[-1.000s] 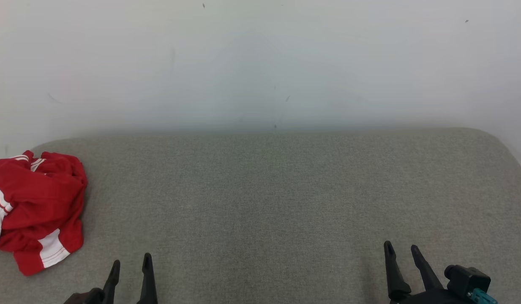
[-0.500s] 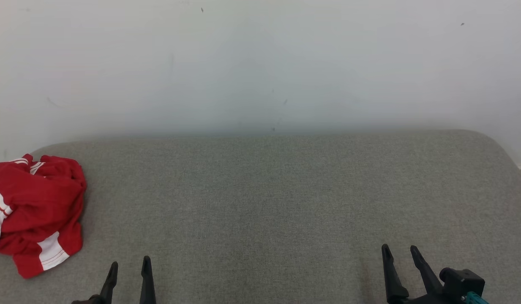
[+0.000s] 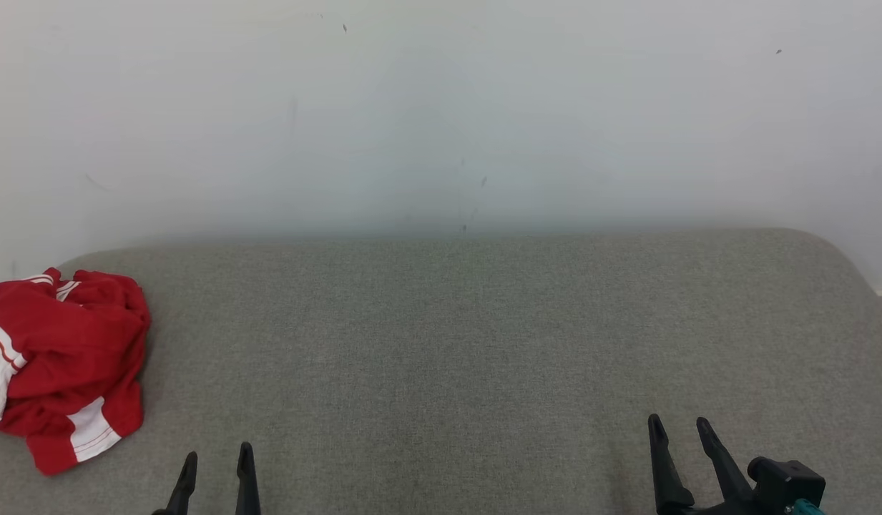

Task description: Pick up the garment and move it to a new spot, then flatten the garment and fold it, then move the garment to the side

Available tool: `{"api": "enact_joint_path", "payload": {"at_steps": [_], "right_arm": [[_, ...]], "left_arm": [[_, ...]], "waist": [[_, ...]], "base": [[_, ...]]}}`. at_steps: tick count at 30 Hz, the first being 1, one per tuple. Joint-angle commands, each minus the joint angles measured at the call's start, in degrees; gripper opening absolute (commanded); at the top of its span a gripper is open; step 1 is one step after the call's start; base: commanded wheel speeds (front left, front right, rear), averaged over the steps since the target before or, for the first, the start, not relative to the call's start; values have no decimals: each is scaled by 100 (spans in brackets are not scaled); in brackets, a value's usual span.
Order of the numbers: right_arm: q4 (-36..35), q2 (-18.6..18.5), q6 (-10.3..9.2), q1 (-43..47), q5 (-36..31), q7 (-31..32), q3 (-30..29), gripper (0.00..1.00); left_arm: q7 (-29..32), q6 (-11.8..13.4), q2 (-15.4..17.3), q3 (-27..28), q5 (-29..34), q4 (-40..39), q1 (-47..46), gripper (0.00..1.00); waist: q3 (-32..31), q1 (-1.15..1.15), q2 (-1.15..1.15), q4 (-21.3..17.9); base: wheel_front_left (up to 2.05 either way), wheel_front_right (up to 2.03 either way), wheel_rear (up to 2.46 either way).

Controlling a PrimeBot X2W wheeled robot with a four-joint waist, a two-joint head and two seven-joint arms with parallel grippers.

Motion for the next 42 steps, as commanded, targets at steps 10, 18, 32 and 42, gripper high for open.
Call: {"api": "enact_joint_path", "payload": {"at_steps": [10,18,32,42], "right_arm": [[-106,-15,-9,103,-1073,-73,-19,100],[-149,-16,-10,147,-1371,-44,-28,100],[-181,-15,-10,190,-1294,-5,-13,100],[-188,-13,-10,231,-1267,-19,-35,100]], "left_arm": [[-137,-28,-29,22,507,110,82,100],[-169,-7,-32,1,589,195,94,100],[-169,29,-31,-38,106,795,-108,100],[-169,91,-31,45,191,858,-196,100]], "waist": [[-64,0,0,-11],[-94,0,0,-16],[-115,0,0,-17],[-144,0,0,251]], "base": [[0,0,0],[0,0,0],[0,0,0],[0,0,0]]}}
